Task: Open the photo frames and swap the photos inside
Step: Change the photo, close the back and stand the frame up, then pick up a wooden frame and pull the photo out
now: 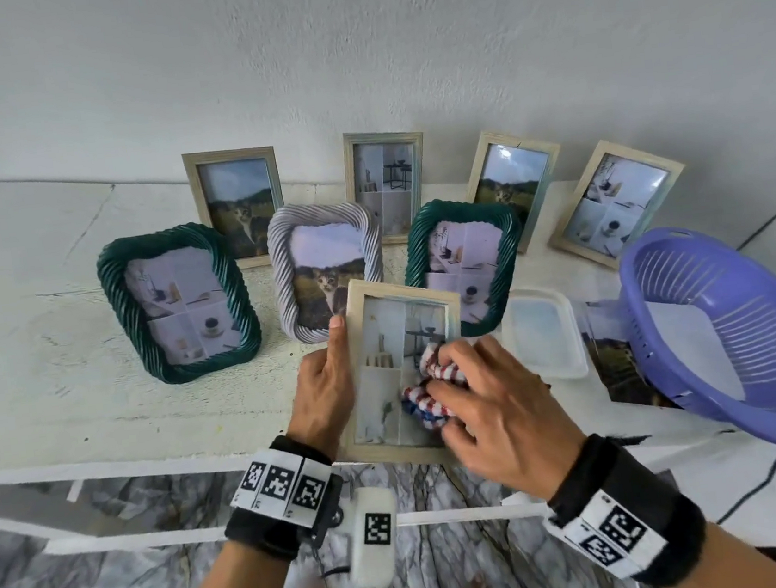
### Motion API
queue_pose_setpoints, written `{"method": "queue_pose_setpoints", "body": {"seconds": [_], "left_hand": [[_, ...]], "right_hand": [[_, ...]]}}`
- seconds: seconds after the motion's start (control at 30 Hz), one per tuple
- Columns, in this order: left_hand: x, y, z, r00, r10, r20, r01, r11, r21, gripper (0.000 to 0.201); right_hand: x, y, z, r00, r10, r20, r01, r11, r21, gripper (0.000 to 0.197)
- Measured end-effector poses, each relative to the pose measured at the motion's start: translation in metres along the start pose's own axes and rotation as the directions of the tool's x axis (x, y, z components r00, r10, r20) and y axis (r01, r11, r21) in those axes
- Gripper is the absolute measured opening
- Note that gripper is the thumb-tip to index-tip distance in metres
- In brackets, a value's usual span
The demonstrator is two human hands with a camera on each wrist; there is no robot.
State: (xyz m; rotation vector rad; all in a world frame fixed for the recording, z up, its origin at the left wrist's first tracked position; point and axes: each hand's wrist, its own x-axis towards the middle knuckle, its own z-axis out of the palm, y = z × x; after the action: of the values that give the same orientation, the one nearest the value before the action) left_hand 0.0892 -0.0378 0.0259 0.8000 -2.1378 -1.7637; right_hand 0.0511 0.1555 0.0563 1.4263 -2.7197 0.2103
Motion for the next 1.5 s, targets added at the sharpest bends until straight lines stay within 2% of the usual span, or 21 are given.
{"method": "queue_pose_setpoints", "body": {"seconds": [0.13, 0.3, 0.4, 0.5, 0.63, 0.7, 0.77, 0.8, 0.87, 0.93, 1.07, 1.2, 1.27, 1.37, 1.43, 1.5], "left_hand": [[0.000, -0.005, 0.000, 0.998, -0.034, 0.056, 0.037, 0.998, -0.048, 0.060], [0.002, -0.008, -0.001, 0.993, -0.034, 0.109, 0.047, 0.993, -0.113, 0.057], [0.000, -0.014, 0.000, 0.989, -0.090, 0.120, 0.105, 0.987, -0.122, 0.062], [0.002, -0.011, 0.000, 0.993, -0.069, 0.101, 0.085, 0.983, -0.164, 0.063], [0.005, -0.008, 0.002, 0.983, -0.060, 0.172, 0.088, 0.983, -0.163, 0.093], [0.001, -0.005, 0.002, 0.989, -0.068, 0.130, 0.085, 0.987, -0.135, 0.084], [0.000, -0.003, 0.003, 0.994, -0.080, 0.072, 0.087, 0.991, -0.103, 0.069], [0.000, -0.002, 0.002, 0.993, -0.099, 0.058, 0.104, 0.991, -0.082, 0.071], [0.003, -0.006, -0.001, 0.991, -0.117, 0.070, 0.124, 0.987, -0.104, 0.094], [0.004, -0.010, -0.005, 0.988, -0.128, 0.083, 0.138, 0.980, -0.142, 0.107], [-0.001, -0.006, -0.007, 0.994, -0.066, 0.086, 0.083, 0.975, -0.208, 0.094], [-0.001, -0.002, -0.006, 0.992, -0.054, 0.118, 0.083, 0.964, -0.254, 0.098], [-0.001, -0.006, -0.011, 0.991, -0.077, 0.113, 0.103, 0.963, -0.249, 0.100], [-0.003, -0.010, -0.015, 0.990, -0.101, 0.100, 0.122, 0.965, -0.232, 0.102], [-0.005, -0.010, -0.015, 0.990, -0.095, 0.104, 0.118, 0.963, -0.244, 0.099], [-0.008, -0.006, -0.012, 0.993, -0.079, 0.084, 0.095, 0.971, -0.220, 0.090]], "right_hand": [[-0.014, -0.002, 0.005, 1.000, 0.002, 0.026, -0.005, 0.995, 0.101, 0.031], [-0.014, -0.002, 0.004, 1.000, -0.009, 0.007, 0.009, 0.999, 0.043, 0.032], [-0.016, 0.000, 0.004, 1.000, -0.010, 0.018, 0.009, 1.000, 0.017, 0.030], [-0.003, 0.010, 0.000, 0.998, 0.039, -0.050, -0.040, 0.999, -0.014, 0.035], [0.025, 0.019, -0.011, 0.977, 0.141, -0.160, -0.149, 0.988, -0.035, 0.041], [0.032, 0.016, -0.012, 0.971, 0.163, -0.178, -0.170, 0.985, -0.025, 0.044], [0.030, 0.002, -0.005, 0.981, 0.096, -0.166, -0.092, 0.995, 0.033, 0.046], [0.025, -0.007, 0.000, 0.988, 0.038, -0.148, -0.029, 0.998, 0.062, 0.045], [0.010, -0.018, 0.008, 0.992, -0.070, -0.102, 0.080, 0.993, 0.092, 0.039], [-0.001, -0.015, 0.008, 0.991, -0.116, -0.070, 0.121, 0.990, 0.071, 0.034], [0.007, 0.008, -0.001, 0.989, -0.090, -0.114, 0.087, 0.996, -0.025, 0.033], [0.026, 0.016, -0.012, 0.985, -0.018, -0.170, 0.010, 0.999, -0.048, 0.035], [0.020, 0.012, -0.010, 0.985, -0.088, -0.150, 0.088, 0.996, -0.006, 0.034], [-0.002, 0.005, -0.001, 0.970, -0.240, -0.032, 0.241, 0.970, 0.041, 0.029], [-0.006, 0.008, -0.001, 0.970, -0.244, -0.014, 0.244, 0.969, 0.027, 0.027], [0.000, 0.011, -0.003, 0.981, -0.175, -0.077, 0.176, 0.984, 0.003, 0.029]]}}
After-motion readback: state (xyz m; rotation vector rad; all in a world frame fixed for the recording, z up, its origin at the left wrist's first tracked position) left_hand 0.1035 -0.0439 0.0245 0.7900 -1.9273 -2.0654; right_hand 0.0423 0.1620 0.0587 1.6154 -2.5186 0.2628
